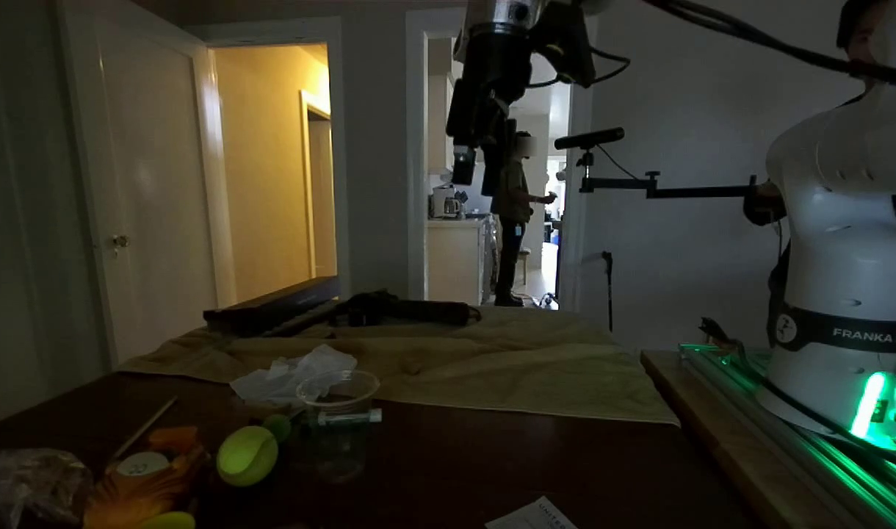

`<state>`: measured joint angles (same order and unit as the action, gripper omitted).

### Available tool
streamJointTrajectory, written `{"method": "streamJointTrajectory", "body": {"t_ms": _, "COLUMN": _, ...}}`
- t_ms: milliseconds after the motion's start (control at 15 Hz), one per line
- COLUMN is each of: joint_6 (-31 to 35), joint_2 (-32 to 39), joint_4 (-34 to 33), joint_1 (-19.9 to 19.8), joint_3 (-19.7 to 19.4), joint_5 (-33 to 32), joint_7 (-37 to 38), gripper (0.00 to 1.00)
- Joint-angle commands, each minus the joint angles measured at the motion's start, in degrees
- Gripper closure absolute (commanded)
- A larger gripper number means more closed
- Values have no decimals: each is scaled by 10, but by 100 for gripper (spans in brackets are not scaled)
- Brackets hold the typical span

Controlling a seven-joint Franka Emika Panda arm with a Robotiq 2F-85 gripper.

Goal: Put the marker inside the clear cup

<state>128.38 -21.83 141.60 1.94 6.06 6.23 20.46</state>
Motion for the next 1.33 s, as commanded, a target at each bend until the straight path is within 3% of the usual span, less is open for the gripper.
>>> {"method": "streamJointTrajectory", "body": {"t_ms": 0, "joint_6": 9, "joint_2": 73, "joint_4": -38, "joint_1": -2, "joint_3": -31, "joint_5": 24, "joint_7": -55, "gripper": 0}}
{"method": "streamJointTrajectory", "body": {"t_ms": 133, "joint_6": -32, "joint_2": 89, "joint_4": -52, "joint_1": -1, "joint_3": -46, "joint_5": 27, "joint_7": -92, "gripper": 0}}
{"method": "streamJointTrajectory", "body": {"t_ms": 200, "joint_6": 1, "joint_2": 65, "joint_4": -22, "joint_1": -5, "joint_3": -33, "joint_5": 5, "joint_7": -54, "gripper": 0}}
{"method": "streamJointTrajectory", "body": {"t_ms": 400, "joint_6": -12, "joint_2": 86, "joint_4": -37, "joint_1": -6, "joint_3": -42, "joint_5": 6, "joint_7": -75, "gripper": 0}}
{"method": "streamJointTrajectory", "body": {"t_ms": 733, "joint_6": 101, "joint_2": 107, "joint_4": -22, "joint_1": -1, "joint_3": -43, "joint_5": 3, "joint_7": -123, "gripper": 0}}
{"method": "streamJointTrajectory", "body": {"t_ms": 1000, "joint_6": 129, "joint_2": 158, "joint_4": -26, "joint_1": 2, "joint_3": -58, "joint_5": 27, "joint_7": -196, "gripper": 0}}
{"method": "streamJointTrajectory", "body": {"t_ms": 1267, "joint_6": 140, "joint_2": 214, "joint_4": -42, "joint_1": -1, "joint_3": -72, "joint_5": 49, "joint_7": -333, "gripper": 0}}
